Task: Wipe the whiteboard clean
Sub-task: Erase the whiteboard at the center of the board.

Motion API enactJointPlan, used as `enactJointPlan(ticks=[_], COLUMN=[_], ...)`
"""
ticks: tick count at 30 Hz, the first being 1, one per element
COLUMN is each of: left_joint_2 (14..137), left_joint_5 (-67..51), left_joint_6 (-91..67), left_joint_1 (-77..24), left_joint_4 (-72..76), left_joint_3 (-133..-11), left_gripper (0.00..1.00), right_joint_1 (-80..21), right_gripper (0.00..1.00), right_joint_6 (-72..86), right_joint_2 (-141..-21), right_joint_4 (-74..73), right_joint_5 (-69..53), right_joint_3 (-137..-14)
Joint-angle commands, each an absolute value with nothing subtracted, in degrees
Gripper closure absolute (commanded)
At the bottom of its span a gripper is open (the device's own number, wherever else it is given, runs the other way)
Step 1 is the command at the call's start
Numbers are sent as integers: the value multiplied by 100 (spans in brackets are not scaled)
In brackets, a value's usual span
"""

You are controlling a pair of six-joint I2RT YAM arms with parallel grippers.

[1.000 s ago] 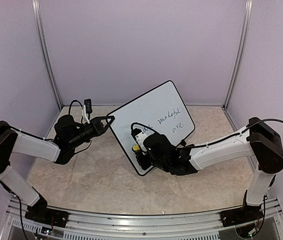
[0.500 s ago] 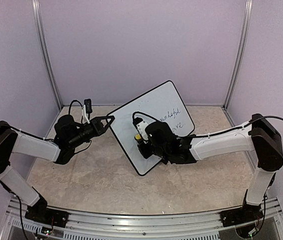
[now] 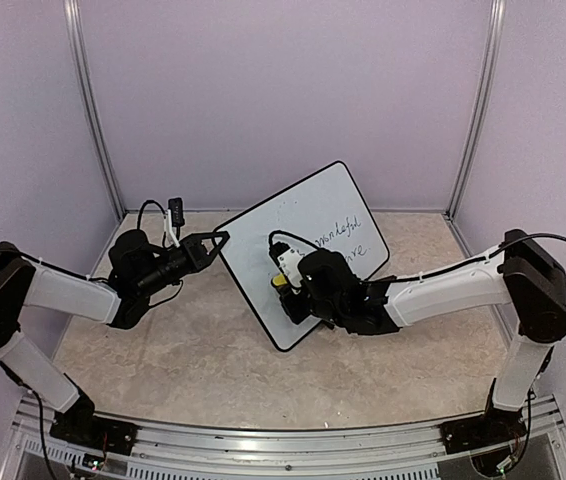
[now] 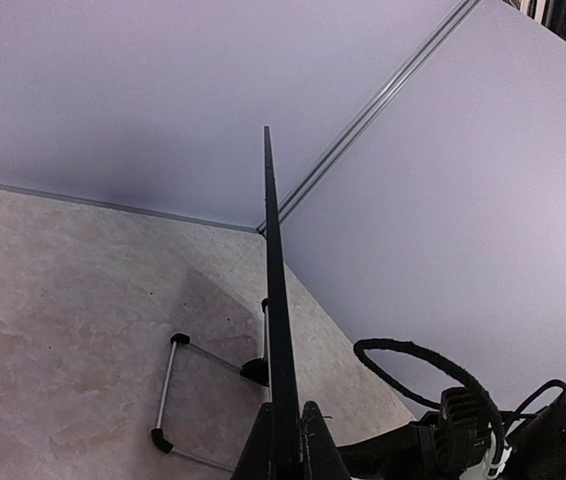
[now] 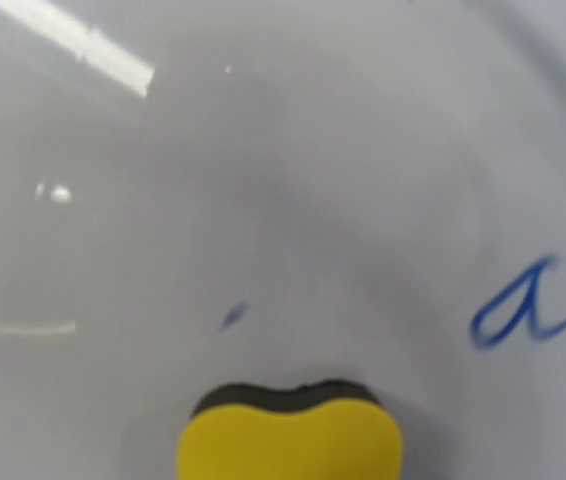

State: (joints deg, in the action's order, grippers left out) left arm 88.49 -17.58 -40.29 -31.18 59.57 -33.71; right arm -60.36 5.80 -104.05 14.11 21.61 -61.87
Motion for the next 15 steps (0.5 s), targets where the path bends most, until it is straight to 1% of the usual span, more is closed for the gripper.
enactJointPlan(ticks=[1,8,15], left_joint_2=[8763,8717,8721], left_joint_5=[-2435,-2434,-2444], left_joint_6=[-3892,-3884,-3889], left_joint_1=[-3349,-3357,-3357], left_joint_4=[6521,6504,6508], left_joint_3=[-3437,-3427,-3428], left_gripper=[100,100,100], right_joint_1=[-6103,-6100,-6060], right_gripper=[100,100,100], right_joint_6=[717,636,160], right_joint_2=[-10371,-10467,-10807], right_joint_4=[1296,1353,1246], right_joint_5=[2011,2036,2214], right_joint_3=[-5797,-5869,-6858])
